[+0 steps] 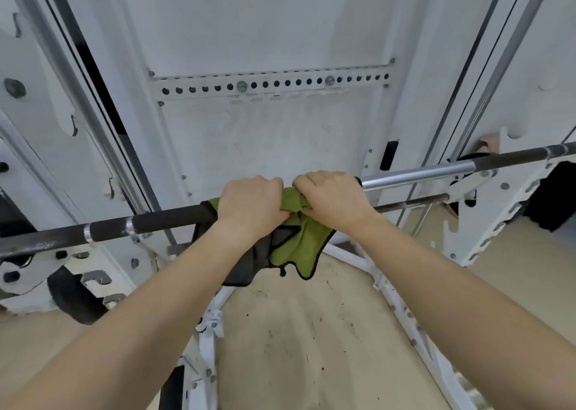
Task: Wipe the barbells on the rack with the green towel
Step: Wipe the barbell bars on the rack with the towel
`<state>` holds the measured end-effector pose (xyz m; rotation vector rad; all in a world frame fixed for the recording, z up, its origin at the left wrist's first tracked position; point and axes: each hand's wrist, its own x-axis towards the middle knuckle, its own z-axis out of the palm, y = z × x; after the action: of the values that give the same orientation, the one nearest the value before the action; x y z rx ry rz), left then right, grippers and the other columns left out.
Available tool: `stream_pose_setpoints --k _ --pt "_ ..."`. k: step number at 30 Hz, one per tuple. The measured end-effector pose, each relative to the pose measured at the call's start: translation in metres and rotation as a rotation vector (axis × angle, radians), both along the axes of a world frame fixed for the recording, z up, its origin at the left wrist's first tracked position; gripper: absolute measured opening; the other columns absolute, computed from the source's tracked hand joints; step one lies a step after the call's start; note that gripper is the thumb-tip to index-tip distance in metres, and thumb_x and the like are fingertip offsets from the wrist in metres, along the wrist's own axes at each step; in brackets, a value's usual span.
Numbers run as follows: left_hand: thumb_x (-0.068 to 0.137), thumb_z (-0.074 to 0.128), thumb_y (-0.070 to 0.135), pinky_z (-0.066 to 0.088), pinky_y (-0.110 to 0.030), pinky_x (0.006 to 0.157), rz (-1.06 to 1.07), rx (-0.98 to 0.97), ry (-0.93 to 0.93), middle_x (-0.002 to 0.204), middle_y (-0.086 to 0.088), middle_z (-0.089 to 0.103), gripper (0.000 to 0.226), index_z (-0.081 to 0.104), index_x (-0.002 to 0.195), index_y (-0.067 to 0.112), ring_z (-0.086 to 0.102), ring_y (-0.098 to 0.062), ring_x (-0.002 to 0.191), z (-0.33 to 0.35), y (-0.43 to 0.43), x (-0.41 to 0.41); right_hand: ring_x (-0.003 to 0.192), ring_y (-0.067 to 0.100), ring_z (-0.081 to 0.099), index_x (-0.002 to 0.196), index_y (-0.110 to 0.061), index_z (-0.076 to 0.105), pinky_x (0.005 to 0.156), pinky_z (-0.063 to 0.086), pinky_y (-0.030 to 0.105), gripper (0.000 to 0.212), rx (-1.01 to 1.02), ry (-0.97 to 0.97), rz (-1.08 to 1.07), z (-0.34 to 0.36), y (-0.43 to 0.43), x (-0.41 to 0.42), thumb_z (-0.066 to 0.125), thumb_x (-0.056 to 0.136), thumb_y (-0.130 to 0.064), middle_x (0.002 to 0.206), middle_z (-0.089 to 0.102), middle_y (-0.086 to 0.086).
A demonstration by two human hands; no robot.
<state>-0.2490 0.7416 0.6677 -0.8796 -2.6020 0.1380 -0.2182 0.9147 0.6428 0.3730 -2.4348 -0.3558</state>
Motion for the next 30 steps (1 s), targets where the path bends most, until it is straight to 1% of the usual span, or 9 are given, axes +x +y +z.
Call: stream_pose_setpoints --k 4,7,9,12,14,19,22,24,30 --pt "0.097 0.047 0.044 0.02 -0.03 0.049 -0.059 0.014 0.047 0.07 0.003 0.041 0.027 0.042 0.087 0.019 0.043 -0.025 0.062 -0.001 0.063 0.006 0.054 0.026 0.06 0.084 -0.01 0.065 0.043 0.039 0.028 0.024 -0.033 0.025 0.035 -0.005 0.064 0.005 0.079 0.071 -0.023 0.067 0.062 0.004" --pt "0.099 0.046 0.035 0.022 -0.031 0.05 -0.09 0.008 0.065 0.083 -0.002 0.058 0.019 0.048 0.092 0.018 0.042 -0.025 0.063 -0.003 0.116 0.013 0.058 0.028 0.062 0.087 -0.009 0.064 0.045 0.046 0.031 0.025 -0.058 0.056 0.024 -0.009 0.12 0.013 0.078 0.075 -0.026 0.07 0.063 0.005" --pt "0.099 0.047 0.03 0.019 -0.032 0.049 -0.087 -0.001 0.076 0.082 -0.001 0.059 0.014 0.053 0.096 0.017 0.042 -0.024 0.061 -0.003 0.147 0.018 0.06 0.029 0.063 0.086 -0.009 0.063 0.046 0.046 0.032 0.024 -0.059 0.072 0.028 -0.01 0.154 0.016 0.075 0.076 -0.027 0.071 0.063 0.005" --pt "0.097 0.048 0.029 0.017 -0.032 0.048 -0.079 -0.019 0.071 0.073 0.001 0.051 0.01 0.047 0.093 0.019 0.041 -0.025 0.06 -0.002 0.169 0.024 0.059 0.029 0.062 0.082 -0.011 0.062 0.046 0.045 0.031 0.021 -0.076 0.079 0.022 -0.012 0.174 0.019 0.076 0.072 -0.024 0.07 0.063 0.004" --pt "0.097 0.047 0.031 0.015 -0.031 0.047 -0.068 -0.026 0.074 0.066 0.003 0.041 0.013 0.047 0.096 0.018 0.041 -0.026 0.058 -0.001 0.165 0.026 0.056 0.028 0.059 0.077 -0.013 0.061 0.046 0.042 0.03 0.016 -0.127 0.088 0.008 -0.012 0.165 0.02 0.072 0.073 -0.022 0.065 0.061 0.003" --pt "0.094 0.049 0.042 0.023 -0.028 0.046 0.066 -0.069 0.086 0.074 0.002 0.056 0.021 0.048 0.095 0.02 0.047 -0.025 0.057 -0.004 0.092 0.018 0.051 0.026 0.054 0.075 -0.014 0.056 0.048 0.022 0.028 0.024 -0.105 0.066 0.042 -0.007 0.08 0.009 0.078 0.069 -0.018 0.06 0.056 0.001" --pt "0.09 0.054 0.05 0.036 -0.03 0.052 0.154 -0.08 0.108 0.075 0.001 0.062 0.031 0.056 0.097 0.02 0.06 -0.026 0.063 -0.006 0.023 0.009 0.048 0.024 0.054 0.075 -0.014 0.06 0.047 0.02 0.028 0.025 -0.112 0.029 0.06 -0.007 0.0 0.0 0.081 0.063 -0.012 0.058 0.058 0.0" --pt "0.088 0.056 0.054 0.036 -0.03 0.051 0.173 -0.091 0.106 0.073 0.001 0.061 0.035 0.059 0.097 0.021 0.056 -0.023 0.06 -0.007 0.005 0.006 0.047 0.023 0.054 0.073 -0.014 0.06 0.047 0.02 0.028 0.026 -0.132 0.034 0.064 -0.007 -0.024 -0.005 0.082 0.059 -0.008 0.057 0.057 0.0" --pt "0.086 0.055 0.06 0.029 -0.028 0.047 0.126 -0.068 0.069 0.06 0.003 0.036 0.04 0.054 0.092 0.021 0.049 -0.024 0.058 -0.009 0.047 0.005 0.05 0.023 0.055 0.074 -0.014 0.058 0.048 0.023 0.029 0.02 -0.07 0.12 0.074 -0.008 0.037 0.004 0.078 0.068 -0.017 0.059 0.055 0.001"
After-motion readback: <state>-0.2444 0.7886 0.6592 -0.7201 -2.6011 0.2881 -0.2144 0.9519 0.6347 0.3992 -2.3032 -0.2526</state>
